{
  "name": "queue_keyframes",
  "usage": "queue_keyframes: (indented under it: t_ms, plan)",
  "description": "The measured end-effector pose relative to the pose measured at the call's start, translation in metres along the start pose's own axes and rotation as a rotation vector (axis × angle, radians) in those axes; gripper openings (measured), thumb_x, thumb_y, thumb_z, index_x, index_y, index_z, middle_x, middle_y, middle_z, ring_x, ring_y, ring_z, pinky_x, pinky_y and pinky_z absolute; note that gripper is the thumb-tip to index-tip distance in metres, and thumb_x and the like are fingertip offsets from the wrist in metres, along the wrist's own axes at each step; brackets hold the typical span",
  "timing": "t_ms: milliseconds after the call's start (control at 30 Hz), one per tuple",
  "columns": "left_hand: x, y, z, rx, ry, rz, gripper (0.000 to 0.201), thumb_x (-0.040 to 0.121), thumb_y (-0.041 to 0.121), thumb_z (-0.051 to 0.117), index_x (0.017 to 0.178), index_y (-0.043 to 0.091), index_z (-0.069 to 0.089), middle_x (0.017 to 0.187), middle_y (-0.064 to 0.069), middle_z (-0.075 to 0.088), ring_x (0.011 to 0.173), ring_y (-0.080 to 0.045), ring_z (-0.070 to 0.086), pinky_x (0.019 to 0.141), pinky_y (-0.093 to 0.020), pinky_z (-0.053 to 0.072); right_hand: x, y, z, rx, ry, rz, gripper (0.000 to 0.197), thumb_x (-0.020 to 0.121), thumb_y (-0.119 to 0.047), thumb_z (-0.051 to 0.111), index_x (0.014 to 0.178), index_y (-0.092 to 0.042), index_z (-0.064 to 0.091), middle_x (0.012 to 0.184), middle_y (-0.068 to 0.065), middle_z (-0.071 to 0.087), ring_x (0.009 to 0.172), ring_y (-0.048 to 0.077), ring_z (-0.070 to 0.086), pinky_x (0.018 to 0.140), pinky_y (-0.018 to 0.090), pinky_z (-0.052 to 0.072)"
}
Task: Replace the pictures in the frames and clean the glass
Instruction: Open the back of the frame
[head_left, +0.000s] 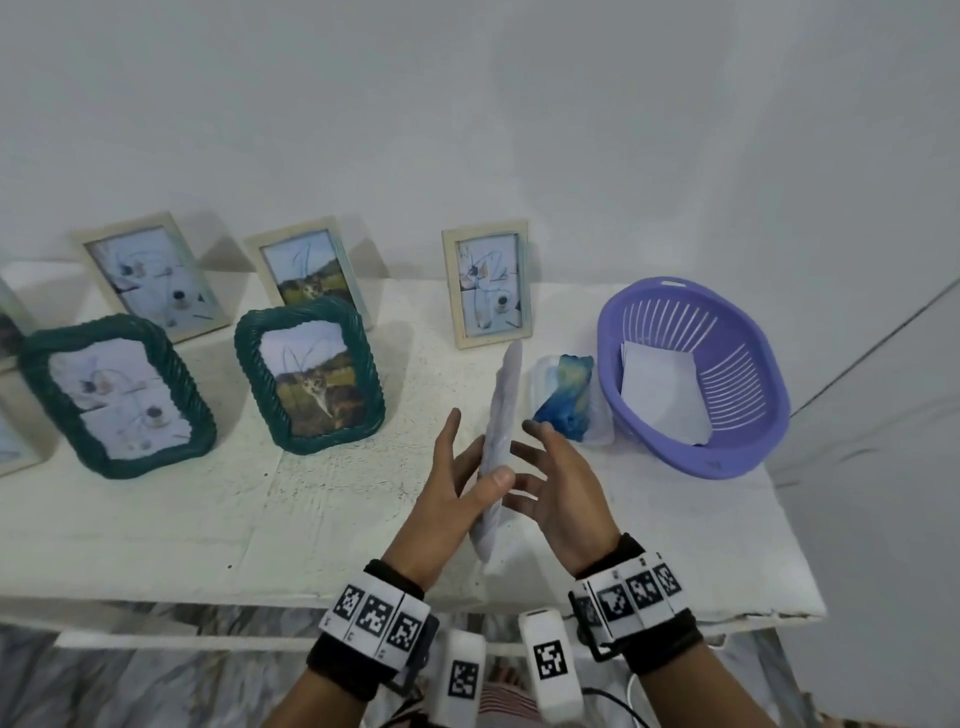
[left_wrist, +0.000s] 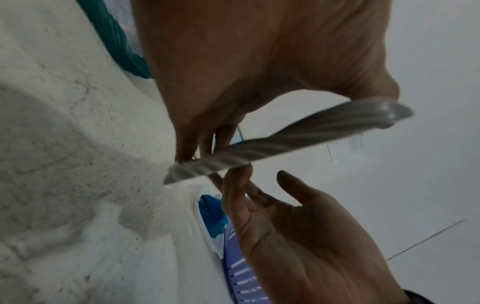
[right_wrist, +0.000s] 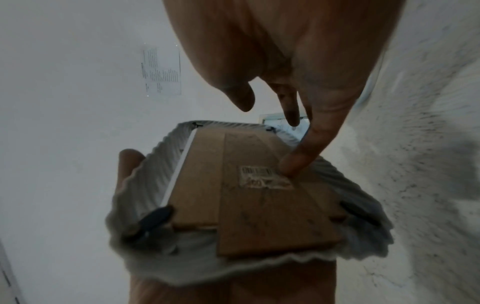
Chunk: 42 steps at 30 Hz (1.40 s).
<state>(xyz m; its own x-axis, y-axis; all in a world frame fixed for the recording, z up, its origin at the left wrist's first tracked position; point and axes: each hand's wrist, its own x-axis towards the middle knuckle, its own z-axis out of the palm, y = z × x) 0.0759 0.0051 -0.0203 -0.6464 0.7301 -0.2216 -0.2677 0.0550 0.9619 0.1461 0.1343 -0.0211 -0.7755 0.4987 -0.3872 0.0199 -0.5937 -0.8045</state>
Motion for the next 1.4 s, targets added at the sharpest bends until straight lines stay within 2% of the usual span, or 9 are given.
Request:
queue_keyframes:
  t_ms: [133,200,433,567,700,900,1033,1200,1400]
  plan:
    - [0.001,-0.012,-0.010,-0.052,-0.056,0.063,0.108,0.063,0.070,0.077,0.151,0.039,0.020,0.147,-0.001,0.050,0.132,-0.019,0.051,0.107,-0.043,0.044,0.001,-0.006,0.003,-0.065,0.024,-0.040,0.033,0.099,-0.035,0.047,0.120,-0.011,0.055,0.107,0.018,0.069,0.077,0.028,0.065,0.065,0.038,0.056]
    - [0.002,-0.015,-0.016,-0.108,-0.020,0.089,0.104,0.065,0.066,0.079,0.149,0.031,0.028,0.144,-0.003,0.052,0.130,-0.022,0.053,0.105,-0.047,0.046,0.003,-0.007,0.001,-0.110,0.091,-0.083,0.029,0.099,-0.032,0.048,0.116,-0.010,0.057,0.103,0.016,0.070,0.071,0.022,0.062,0.061,0.033,0.052]
    - [0.001,-0.019,-0.048,-0.129,0.201,0.192,0.031,0.088,0.017,0.071,0.116,0.012,0.060,0.101,-0.010,0.064,0.090,-0.017,0.064,0.065,-0.030,0.055,0.009,0.000,-0.031,-0.423,0.217,-0.217,0.013,0.096,-0.019,0.054,0.103,-0.017,0.065,0.097,0.008,0.069,0.088,0.024,0.065,0.078,0.038,0.054]
    - [-0.002,-0.037,-0.056,0.083,0.286,0.174,0.018,0.090,0.004,0.064,0.108,0.008,0.065,0.077,0.006,0.061,0.079,-0.013,0.063,0.064,-0.031,0.057,0.007,0.007,-0.049,-0.740,0.176,-0.307,0.014,0.094,-0.020,0.055,0.104,-0.023,0.064,0.092,-0.002,0.070,0.086,0.017,0.067,0.078,0.036,0.057]
    - [-0.008,-0.053,-0.059,0.418,0.383,0.170,0.004,0.089,0.018,0.070,0.093,0.018,0.067,0.075,0.006,0.065,0.075,-0.007,0.062,0.070,-0.017,0.050,-0.002,0.012,-0.057,-0.968,0.097,-0.350,0.013,0.095,-0.022,0.054,0.104,-0.023,0.062,0.078,-0.006,0.068,0.072,0.003,0.062,0.069,0.013,0.047]
    - [-0.013,-0.065,-0.059,0.732,0.375,0.103,0.035,0.084,0.046,0.071,0.111,0.026,0.063,0.069,0.006,0.065,0.067,-0.003,0.062,0.064,-0.019,0.049,-0.011,0.020,-0.064,-1.167,-0.034,-0.321,0.015,0.095,-0.024,0.053,0.108,-0.020,0.059,0.071,-0.007,0.062,0.066,0.004,0.059,0.065,0.018,0.044]
    - [-0.009,-0.066,-0.054,0.922,0.348,0.075,0.064,0.073,0.081,0.053,0.113,0.031,0.060,0.074,0.012,0.063,0.072,-0.001,0.060,0.070,-0.031,0.052,-0.006,0.016,-0.066,-1.312,-0.074,-0.341,0.021,0.095,-0.025,0.051,0.114,-0.016,0.058,0.068,-0.008,0.058,0.064,0.006,0.055,0.066,0.023,0.043]
    - [0.005,-0.065,-0.052,1.044,0.412,0.110,0.080,0.068,0.086,0.053,0.126,0.030,0.054,0.094,0.012,0.056,0.090,-0.012,0.054,0.082,-0.035,0.049,0.010,0.015,-0.066,-1.627,-0.100,-0.420,0.047,0.091,-0.030,0.040,0.133,-0.012,0.050,0.111,0.010,0.058,0.096,0.031,0.053,0.086,0.041,0.045]
    - [0.014,-0.077,-0.050,1.007,0.348,0.169,0.083,0.067,0.082,0.057,0.132,0.031,0.051,0.095,0.008,0.065,0.086,-0.014,0.061,0.079,-0.039,0.052,0.015,0.016,-0.063,-1.863,-0.181,-0.412,0.053,0.091,-0.033,0.037,0.142,-0.019,0.038,0.116,0.012,0.050,0.094,0.032,0.043,0.084,0.043,0.042]
